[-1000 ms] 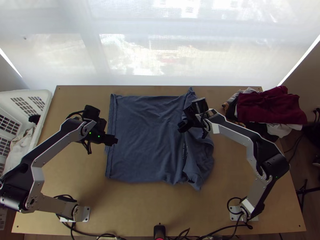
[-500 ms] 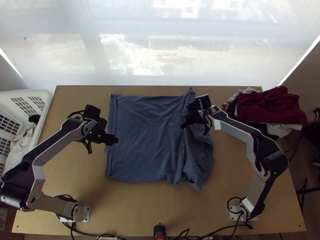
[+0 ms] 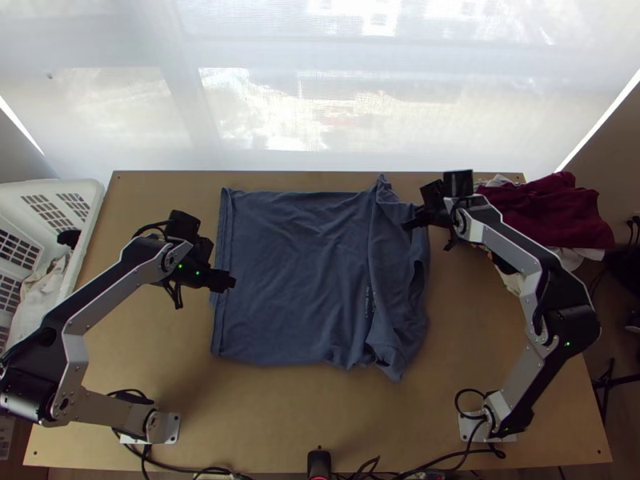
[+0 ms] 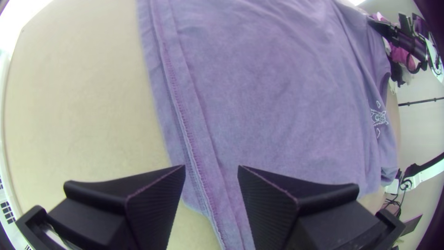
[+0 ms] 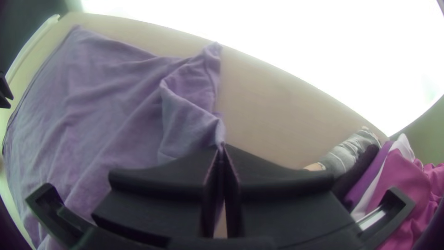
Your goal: Fold the t-shirt
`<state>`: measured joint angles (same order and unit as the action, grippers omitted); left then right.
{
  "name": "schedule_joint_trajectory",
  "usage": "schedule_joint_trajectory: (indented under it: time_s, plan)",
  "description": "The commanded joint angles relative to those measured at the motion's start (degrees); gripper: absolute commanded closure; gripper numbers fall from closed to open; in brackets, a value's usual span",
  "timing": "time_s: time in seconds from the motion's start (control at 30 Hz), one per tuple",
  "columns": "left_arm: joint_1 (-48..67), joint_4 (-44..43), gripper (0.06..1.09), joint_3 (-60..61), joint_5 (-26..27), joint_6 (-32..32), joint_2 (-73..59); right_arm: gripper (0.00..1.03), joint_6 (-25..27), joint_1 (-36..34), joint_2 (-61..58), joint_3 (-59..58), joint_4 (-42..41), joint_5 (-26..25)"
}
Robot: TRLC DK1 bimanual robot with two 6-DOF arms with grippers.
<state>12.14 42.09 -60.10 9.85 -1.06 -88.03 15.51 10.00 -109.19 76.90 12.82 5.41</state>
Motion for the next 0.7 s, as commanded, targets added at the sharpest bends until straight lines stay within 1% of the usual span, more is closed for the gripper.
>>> schedule_joint_trajectory:
  time_s: [0.0, 0.2, 0.23, 0.3, 0.37, 0.43, 0.47, 0.53, 0.67]
  plan:
    - [-0.28, 0.28, 0.5, 0.33, 0.0, 0.18, 0.75, 1.0, 1.81, -6.13, -2.26, 1.41, 0.98, 0.39]
    - [-0.63, 1.24, 0.5, 0.42, -0.09, 0.36, 1.1, 0.99, 2.69, -8.86, -4.81, 1.41, 1.51, 0.39]
    - [-0.72, 1.33, 0.5, 0.51, -0.18, 0.44, 1.19, 0.9, 2.51, -9.21, -4.98, 1.49, 1.51, 0.39]
    - [-1.16, 1.86, 0.5, 0.51, -0.18, 0.53, 1.54, 0.55, 2.25, -9.65, -4.9, 1.32, 1.59, 0.39]
    - [-1.77, 2.65, 0.5, 0.51, -0.18, 0.88, 2.51, 0.4, 2.16, -9.65, -3.84, 0.88, 1.59, 0.39]
    - [-2.74, 3.97, 0.5, 0.51, -0.18, 1.5, 3.92, 0.15, 1.72, -9.47, -2.17, 0.7, 2.3, 0.39]
    - [-3.26, 4.85, 0.5, 0.51, -0.09, 1.94, 4.44, 0.09, 1.02, -9.21, -1.03, 0.53, 2.74, 0.39]
    - [-3.7, 6.43, 0.5, 0.77, -0.09, 2.47, 5.32, 0.05, 0.4, -8.42, 1.61, -0.35, 2.91, 0.39]
    - [-2.91, 6.96, 0.5, 2.26, 0.0, 2.38, 6.82, 0.05, -1.53, -6.04, 7.94, -1.85, 3.88, 0.65]
